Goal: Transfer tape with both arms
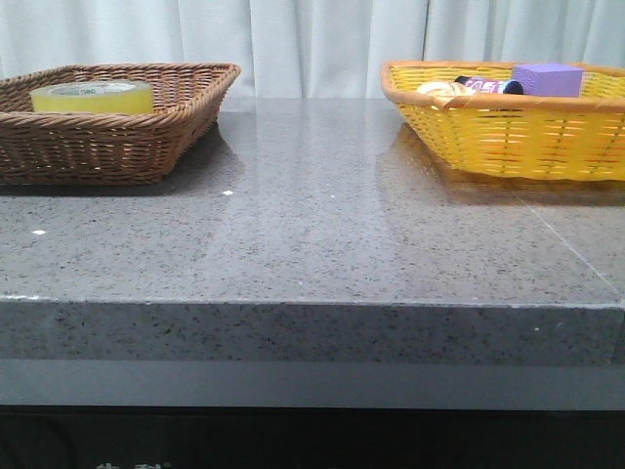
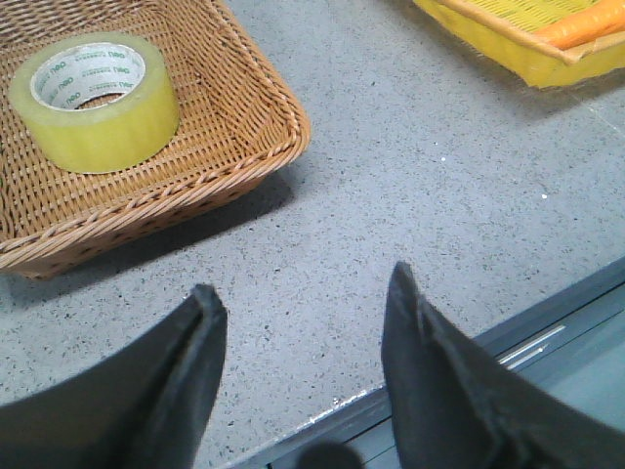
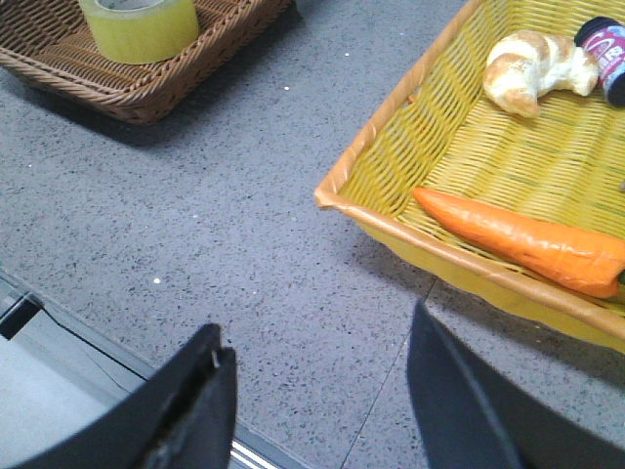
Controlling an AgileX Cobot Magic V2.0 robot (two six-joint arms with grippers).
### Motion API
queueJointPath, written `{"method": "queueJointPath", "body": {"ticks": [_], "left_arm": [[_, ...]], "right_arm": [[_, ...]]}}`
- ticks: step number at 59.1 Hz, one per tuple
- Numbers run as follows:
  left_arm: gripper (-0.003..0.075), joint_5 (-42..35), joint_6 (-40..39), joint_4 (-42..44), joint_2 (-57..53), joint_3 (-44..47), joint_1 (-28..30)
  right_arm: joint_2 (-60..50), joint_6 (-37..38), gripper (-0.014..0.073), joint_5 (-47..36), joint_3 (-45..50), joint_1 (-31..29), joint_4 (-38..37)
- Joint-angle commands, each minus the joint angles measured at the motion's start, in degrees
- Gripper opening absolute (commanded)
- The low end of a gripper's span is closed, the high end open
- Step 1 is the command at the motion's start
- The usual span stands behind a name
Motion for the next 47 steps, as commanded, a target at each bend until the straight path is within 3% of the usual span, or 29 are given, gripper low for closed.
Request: {"method": "queueJointPath", "body": {"ticks": [1, 10, 27, 32, 47], "left_arm": [[0.0367, -4.64, -0.66, 0.20, -0.18, -1.44, -0.36], [0.0332, -4.76, -0.66, 0.20, -0.18, -1.44, -0.36], [-0.0020, -4.76, -0.66, 0.20, -0.18, -1.44, -0.36], [-0.0020, -4.65, -0.66, 0.20, -0.18, -1.44, -0.36], [-0.0020, -3.69, -0.66, 0.20, -0.18, -1.44, -0.36]], "right_arm": [[-0.12, 0.75, 0.0370, -3.62, -1.45, -0.23, -1.25], [-0.12, 0.75, 0.0267, -2.96, -1.45, -0.23, -1.25], [-0.12, 0.75, -0.0027, -2.44, -1.45, -0.23, -1.25], [-0.12, 0.75, -0.0073, -2.08, -1.45, -0.23, -1.25], [-0.12, 0.75, -0.0067, -1.51, -1.45, -0.23, -1.30]]}}
